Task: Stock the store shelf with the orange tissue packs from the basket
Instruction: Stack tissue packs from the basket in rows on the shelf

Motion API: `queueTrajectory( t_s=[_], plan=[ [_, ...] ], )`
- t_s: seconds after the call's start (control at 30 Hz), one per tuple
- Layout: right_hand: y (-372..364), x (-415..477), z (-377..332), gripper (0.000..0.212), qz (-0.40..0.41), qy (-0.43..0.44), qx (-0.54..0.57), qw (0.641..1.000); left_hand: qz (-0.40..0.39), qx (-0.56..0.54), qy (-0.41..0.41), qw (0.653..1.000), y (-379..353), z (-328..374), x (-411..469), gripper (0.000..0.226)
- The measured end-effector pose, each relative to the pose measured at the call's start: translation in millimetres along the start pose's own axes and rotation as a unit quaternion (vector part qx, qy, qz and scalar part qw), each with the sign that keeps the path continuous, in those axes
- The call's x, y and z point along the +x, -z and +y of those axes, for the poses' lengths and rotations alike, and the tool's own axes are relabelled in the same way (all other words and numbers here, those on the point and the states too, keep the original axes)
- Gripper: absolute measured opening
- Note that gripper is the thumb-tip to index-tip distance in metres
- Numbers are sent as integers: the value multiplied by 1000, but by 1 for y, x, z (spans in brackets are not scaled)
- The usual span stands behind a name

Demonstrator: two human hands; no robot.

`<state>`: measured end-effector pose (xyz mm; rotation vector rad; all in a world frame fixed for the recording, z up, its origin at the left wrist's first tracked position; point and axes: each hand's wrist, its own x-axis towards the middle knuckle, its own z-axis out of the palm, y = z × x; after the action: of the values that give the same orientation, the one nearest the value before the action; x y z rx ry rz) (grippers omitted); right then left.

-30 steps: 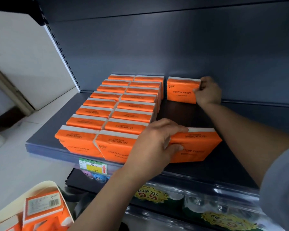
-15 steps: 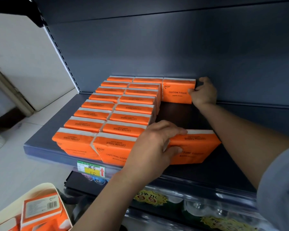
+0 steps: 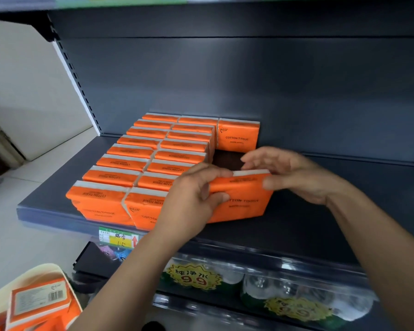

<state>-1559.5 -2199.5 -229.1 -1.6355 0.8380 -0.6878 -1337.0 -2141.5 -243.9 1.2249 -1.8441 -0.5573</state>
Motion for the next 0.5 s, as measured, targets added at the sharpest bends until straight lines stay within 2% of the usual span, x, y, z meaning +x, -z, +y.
queueTrajectory(
  t_s=[0.13, 0.23, 0.33, 0.4, 0.5],
  plan=[
    [-5, -9, 4, 41, 87, 1, -56, 995, 5, 18, -7, 1000, 1, 1, -2, 37],
    [0, -6, 6, 32, 150, -3, -79, 986, 28, 151, -44, 987, 0, -4, -1, 48],
    [10, 2, 16, 33, 256, -8, -91, 962, 6, 305, -14, 952, 3, -10, 0, 58],
    [14, 9, 27, 35, 314, -25, -107, 943, -37, 350, 39, 935, 5, -10, -1, 64],
    [16, 25, 42, 44, 356, -69, -132, 922, -69, 397, 66, 913, 8, -13, 0, 66]
  ],
)
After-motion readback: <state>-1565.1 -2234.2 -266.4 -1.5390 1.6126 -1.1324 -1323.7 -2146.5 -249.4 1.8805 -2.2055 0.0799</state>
